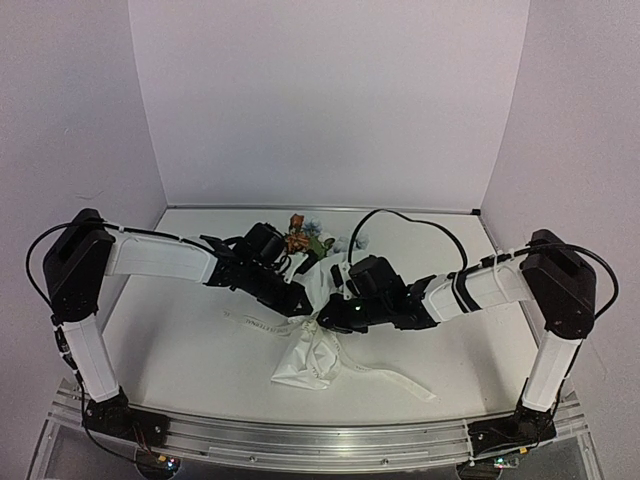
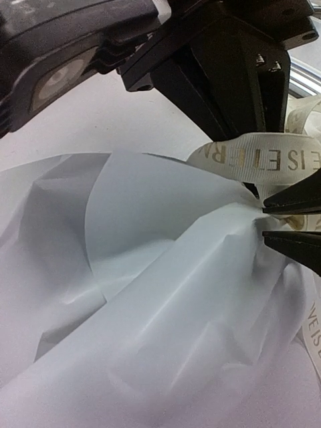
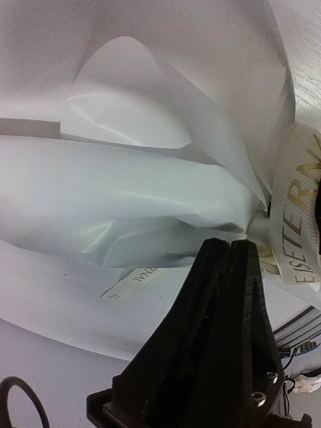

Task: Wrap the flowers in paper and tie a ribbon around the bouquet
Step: Cross the half-tied ribbon over the folded bouquet.

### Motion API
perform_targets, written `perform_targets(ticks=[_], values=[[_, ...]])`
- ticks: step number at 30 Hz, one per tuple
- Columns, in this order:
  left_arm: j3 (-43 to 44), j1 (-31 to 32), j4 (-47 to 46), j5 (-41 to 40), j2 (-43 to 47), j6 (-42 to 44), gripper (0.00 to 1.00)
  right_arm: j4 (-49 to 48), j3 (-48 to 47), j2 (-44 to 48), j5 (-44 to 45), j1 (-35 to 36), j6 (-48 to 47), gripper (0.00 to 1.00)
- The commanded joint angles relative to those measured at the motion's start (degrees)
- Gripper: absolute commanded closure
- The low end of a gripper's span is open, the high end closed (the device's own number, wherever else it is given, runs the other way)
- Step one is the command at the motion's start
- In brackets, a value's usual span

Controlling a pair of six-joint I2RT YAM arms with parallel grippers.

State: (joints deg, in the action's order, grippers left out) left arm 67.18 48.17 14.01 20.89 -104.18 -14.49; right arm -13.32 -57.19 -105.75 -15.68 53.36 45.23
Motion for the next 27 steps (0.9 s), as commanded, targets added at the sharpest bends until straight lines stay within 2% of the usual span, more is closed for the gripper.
perform_targets(ticks=[1,13,19,27], values=[[3.07,1.59,1.87,1.99,-0.86,2.02,0.88,-2.06,-0.65,-0.01,0.66,0.2,-0.44,1.0],[-1.4,1.66,-5.9,5.65,5.8,1.19,0.83,-1.97,-1.34,-0.65,-0.17,0.22,-0.23,1.0],[-2.65,1.66,-7.25,6.3,5.23,1.08,0.8,-1.99,-2.14,-0.94,-1.33,0.23,-0.27,1.0],[-5.14,0.54,-9.17,-0.4,5.81,-0.86,0.8,-1.98,-1.88,-0.69,-1.24,0.21,-0.32,1.0]])
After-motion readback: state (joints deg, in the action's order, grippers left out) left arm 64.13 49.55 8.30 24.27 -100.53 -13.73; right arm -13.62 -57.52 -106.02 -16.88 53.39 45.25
